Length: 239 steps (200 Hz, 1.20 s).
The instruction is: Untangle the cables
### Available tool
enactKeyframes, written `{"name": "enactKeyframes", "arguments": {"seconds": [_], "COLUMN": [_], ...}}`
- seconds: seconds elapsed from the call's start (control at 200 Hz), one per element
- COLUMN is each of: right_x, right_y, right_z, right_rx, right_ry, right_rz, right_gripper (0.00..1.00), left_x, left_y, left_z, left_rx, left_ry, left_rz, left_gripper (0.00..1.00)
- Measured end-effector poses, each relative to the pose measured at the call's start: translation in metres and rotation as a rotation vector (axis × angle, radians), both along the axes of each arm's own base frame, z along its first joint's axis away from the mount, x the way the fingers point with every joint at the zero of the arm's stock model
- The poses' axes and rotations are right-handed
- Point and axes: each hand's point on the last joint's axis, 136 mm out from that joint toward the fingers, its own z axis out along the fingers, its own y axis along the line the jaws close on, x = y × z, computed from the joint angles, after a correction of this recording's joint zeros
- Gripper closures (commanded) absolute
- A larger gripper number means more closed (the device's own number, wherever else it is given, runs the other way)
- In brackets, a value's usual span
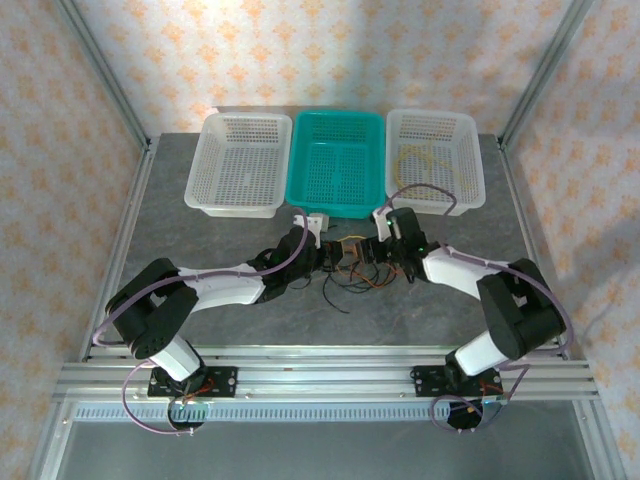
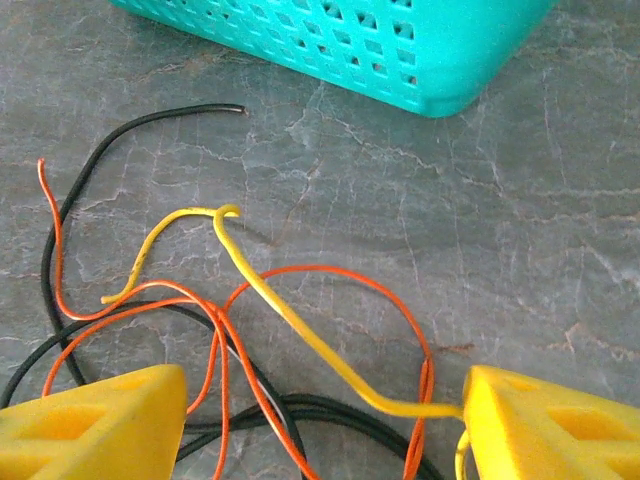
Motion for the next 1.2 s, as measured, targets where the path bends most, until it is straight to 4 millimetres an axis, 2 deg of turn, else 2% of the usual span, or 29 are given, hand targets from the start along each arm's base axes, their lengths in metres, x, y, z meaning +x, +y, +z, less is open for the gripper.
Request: {"name": "enactKeyframes", "arguments": {"seconds": [0.35,0.981,1.196], "right_x": [0.016,0.030,0.031], "right_y": [0.000,-0.001,-0.007], "right_z": [-0.004,-0.017,-0.023], "right_rx": [-0.068,-0.146,-0.197], "right_ry": [-0.030,-0.006,0.006], "right_rz": [0.014,0.025,0.014], "right_gripper": [0.38,0.61,0.76], "left_x": [0.022,0.021,0.021], "left_y": [0.022,0.019,0.018], "left_z": [0.005,0.007,0.003], "left_rx": [-0.043,-0.055,-0.059], "left_ry": [0.000,0.000,0.007], "left_rz": [0.069,0.054,0.055], "left_gripper": [0.87,0.87,0.87]}}
